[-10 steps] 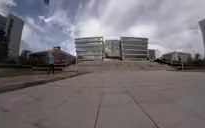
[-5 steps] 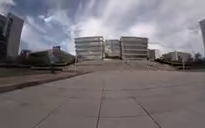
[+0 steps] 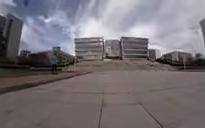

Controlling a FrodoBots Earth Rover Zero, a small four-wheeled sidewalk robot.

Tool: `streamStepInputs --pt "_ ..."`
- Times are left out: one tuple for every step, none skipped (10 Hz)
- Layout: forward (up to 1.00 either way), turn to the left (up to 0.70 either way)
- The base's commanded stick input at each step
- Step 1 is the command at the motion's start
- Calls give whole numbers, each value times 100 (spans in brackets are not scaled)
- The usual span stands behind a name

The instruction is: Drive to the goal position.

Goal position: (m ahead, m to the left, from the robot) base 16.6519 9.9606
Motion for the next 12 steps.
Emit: streamStepInputs --pt "70 0" --pt "70 0" --pt "70 0" --pt "70 0" --pt "70 0" --pt "70 0" --pt "70 0" --pt "70 0" --pt "70 0" --pt "70 0" --pt "70 0" --pt "70 0"
